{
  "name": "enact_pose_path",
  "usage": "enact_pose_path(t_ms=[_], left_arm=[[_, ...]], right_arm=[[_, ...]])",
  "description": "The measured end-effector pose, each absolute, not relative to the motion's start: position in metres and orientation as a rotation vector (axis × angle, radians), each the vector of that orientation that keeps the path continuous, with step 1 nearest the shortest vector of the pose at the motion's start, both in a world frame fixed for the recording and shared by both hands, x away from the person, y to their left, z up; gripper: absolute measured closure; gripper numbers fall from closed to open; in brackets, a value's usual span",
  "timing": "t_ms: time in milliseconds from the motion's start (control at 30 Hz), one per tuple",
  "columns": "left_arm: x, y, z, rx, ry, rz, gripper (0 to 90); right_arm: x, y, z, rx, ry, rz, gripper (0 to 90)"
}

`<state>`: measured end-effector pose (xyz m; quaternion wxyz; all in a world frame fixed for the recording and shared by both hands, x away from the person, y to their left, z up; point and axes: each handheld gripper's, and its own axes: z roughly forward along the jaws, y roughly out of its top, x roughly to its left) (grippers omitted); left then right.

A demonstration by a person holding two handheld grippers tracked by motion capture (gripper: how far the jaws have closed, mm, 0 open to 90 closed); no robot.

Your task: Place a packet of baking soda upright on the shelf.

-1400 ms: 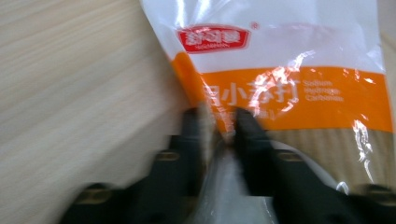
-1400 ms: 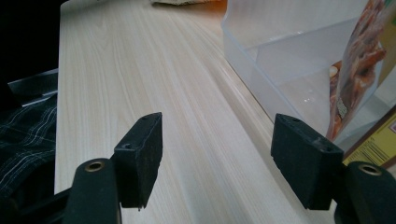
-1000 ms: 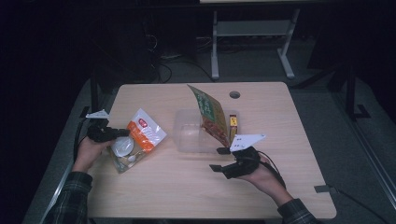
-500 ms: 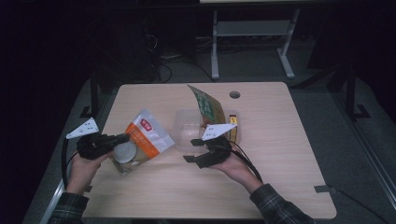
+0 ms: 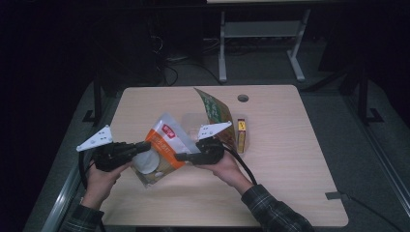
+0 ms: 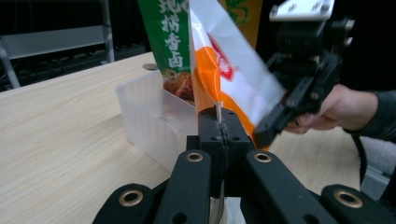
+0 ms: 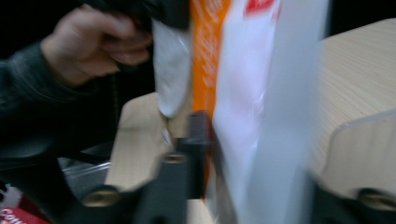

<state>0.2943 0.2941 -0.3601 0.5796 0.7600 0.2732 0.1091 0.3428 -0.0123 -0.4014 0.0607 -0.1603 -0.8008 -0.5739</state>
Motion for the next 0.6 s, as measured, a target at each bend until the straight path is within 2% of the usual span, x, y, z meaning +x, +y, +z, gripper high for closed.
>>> enact_pose_path(t_ms=[200, 300, 367, 433, 600], left_arm=[[0.3, 0.283, -0.365, 1.78, 0.629, 0.258, 88.1], [0.301, 0.276, -0.367, 1.811, 0.634, 0.294, 79.2], [0.301, 0.271, -0.371, 1.829, 0.651, 0.309, 68.2], [0.302, 0.27, -0.374, 1.839, 0.66, 0.301, 61.0], [0.299, 0.266, -0.381, 1.904, 0.652, 0.314, 51.2]], right_arm=[[0.337, -0.027, -0.388, -0.409, -2.434, -1.788, 90.0], [0.333, -0.033, -0.375, -0.367, -2.469, -1.827, 90.0], [0.329, -0.036, -0.366, -0.342, -2.517, -1.828, 90.0], [0.328, -0.04, -0.36, -0.336, -2.53, -1.852, 90.0], [0.33, -0.057, -0.342, -0.337, -2.57, -1.869, 90.0]])
